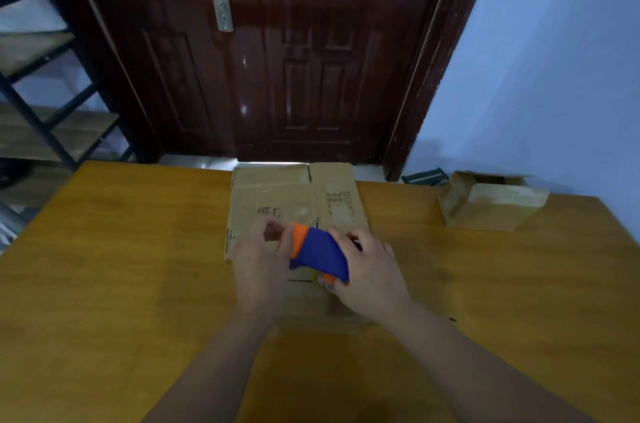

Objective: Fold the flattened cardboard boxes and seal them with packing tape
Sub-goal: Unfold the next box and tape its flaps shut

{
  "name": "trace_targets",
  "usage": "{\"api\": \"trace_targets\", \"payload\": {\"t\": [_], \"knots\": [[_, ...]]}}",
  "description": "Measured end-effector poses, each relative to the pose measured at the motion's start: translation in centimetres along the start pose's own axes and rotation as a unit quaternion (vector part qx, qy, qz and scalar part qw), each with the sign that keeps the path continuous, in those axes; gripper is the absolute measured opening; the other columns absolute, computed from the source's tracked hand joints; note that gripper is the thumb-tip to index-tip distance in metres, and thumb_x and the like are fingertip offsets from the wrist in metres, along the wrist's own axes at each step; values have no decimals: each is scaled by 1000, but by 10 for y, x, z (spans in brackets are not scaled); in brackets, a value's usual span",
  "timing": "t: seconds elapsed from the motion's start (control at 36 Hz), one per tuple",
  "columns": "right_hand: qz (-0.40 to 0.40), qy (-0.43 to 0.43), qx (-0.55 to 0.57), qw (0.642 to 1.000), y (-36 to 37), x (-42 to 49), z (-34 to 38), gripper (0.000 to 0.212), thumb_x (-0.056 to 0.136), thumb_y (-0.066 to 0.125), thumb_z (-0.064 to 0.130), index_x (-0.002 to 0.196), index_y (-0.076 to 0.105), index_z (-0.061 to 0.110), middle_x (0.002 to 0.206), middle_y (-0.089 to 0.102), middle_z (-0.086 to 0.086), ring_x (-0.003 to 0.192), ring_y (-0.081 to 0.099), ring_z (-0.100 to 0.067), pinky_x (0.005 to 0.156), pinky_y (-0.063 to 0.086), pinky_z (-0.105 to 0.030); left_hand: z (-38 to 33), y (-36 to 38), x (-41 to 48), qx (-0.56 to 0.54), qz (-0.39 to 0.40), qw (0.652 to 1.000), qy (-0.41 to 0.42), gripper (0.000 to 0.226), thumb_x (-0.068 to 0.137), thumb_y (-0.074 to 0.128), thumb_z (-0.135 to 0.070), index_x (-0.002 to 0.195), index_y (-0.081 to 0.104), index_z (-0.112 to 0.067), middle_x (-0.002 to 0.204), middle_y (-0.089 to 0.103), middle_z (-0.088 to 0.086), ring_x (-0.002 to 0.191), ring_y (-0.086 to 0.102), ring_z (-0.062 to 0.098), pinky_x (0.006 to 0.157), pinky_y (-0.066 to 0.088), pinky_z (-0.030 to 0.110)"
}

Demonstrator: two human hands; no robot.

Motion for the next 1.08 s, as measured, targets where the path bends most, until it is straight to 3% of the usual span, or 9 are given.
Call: {"api": "trace_targets", "payload": {"t": [0.11,0.22,0.31,0.44,0.61,0.69,0.89,0.97,1.08], "knots": [[-3,26,1,1000,8,-7,-3,78,87,55,57,147,11,33,125,40,-4,113,40,-19,94,35,-34,6,-6,1,-99,-15,994,-50,38,86,67,-23,118,49,-35,77,63,-12,73,62,0,58,43,11],[-13,57,8,998,10,-13,-10,85,87,54,59,150,8,27,122,41,-2,109,41,-16,93,37,-32,18,-18,3,-162,-48,982,-85,15,91,61,-27,92,53,-40,77,68,-6,71,66,0,56,47,13],[-17,65,20,998,8,-15,-13,83,83,60,58,147,23,21,125,44,0,110,42,-14,91,37,-30,36,-23,3,-222,-77,963,-134,14,98,51,-22,86,53,-29,77,70,-2,71,71,14,67,53,32],[-14,69,22,997,5,-19,-12,74,82,66,50,140,35,18,122,46,-1,107,43,-13,84,33,-25,64,-18,-6,-312,-99,918,-226,7,96,54,-14,97,50,-20,90,71,4,76,71,17,62,54,20],[-2,69,4,998,3,-20,-11,67,87,63,36,143,31,17,124,45,-4,110,43,-17,85,33,-27,83,-12,-8,-422,-106,840,-325,39,89,63,-2,120,43,-16,95,70,7,78,70,10,64,52,18],[5,71,-5,997,5,-20,-10,70,86,64,39,143,29,19,125,44,-2,111,43,-15,89,36,-28,88,-12,-6,-438,-114,817,-356,41,89,64,-6,122,43,-15,90,70,7,74,68,10,66,51,21],[1,75,4,997,6,-21,-8,71,80,73,29,140,38,14,119,49,-7,107,47,-21,87,38,-33,102,-3,-16,-421,-65,791,-440,7,92,57,-3,99,60,-4,86,64,8,72,62,10,62,50,17],[1,81,2,997,4,-22,-10,73,80,73,30,141,36,18,118,47,-6,106,45,-21,86,37,-33,111,0,-22,-411,-58,786,-458,10,95,52,-1,103,57,-2,83,60,8,73,58,12,65,46,21],[12,69,-7,997,4,-22,-8,72,82,68,32,143,30,23,120,43,-4,108,41,-19,87,33,-31,122,1,-29,-366,-58,808,-457,13,95,53,-5,84,59,-10,81,61,5,70,55,11,62,42,23]]}}
Point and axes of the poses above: each hand's wrist, its own x-axis towards the middle knuckle, its own y-axis out of the palm, z = x × y, the point moved 5 cm from there along x, towards the middle knuckle
